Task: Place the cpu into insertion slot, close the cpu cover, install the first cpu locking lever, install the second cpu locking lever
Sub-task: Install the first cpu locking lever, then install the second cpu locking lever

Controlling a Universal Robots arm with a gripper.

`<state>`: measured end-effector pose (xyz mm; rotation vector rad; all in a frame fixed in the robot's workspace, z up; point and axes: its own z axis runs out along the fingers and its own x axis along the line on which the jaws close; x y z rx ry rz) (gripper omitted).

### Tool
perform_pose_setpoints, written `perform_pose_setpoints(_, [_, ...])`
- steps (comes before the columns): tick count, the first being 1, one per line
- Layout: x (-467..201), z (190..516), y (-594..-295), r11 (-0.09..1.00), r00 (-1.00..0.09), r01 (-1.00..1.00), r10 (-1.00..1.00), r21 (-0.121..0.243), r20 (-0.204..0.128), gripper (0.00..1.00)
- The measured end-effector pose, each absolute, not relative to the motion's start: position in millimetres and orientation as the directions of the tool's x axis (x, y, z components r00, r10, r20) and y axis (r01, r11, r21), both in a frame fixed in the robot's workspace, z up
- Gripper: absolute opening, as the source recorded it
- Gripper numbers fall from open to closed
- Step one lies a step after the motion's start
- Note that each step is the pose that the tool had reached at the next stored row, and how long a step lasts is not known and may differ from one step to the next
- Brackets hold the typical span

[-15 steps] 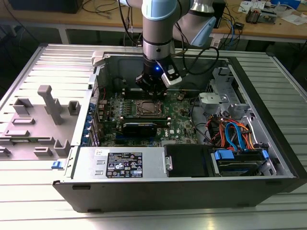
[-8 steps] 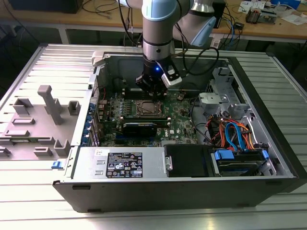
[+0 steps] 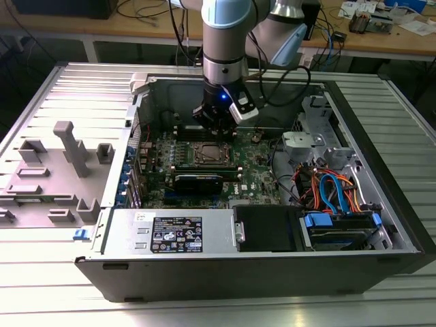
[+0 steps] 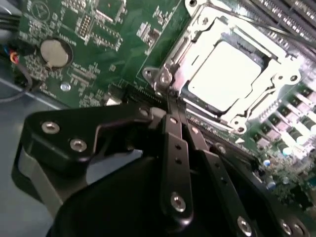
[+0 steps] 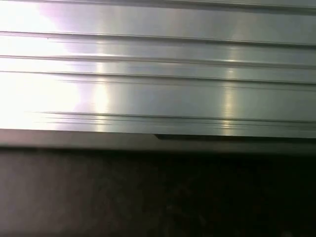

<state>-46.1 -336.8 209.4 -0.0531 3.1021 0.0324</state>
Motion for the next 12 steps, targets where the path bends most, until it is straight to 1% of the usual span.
perform_pose_setpoints(12, [-46.1,212.2,-341.7,0.999,-0.999,-0.034,-0.034,0.020,-0.039,0.11])
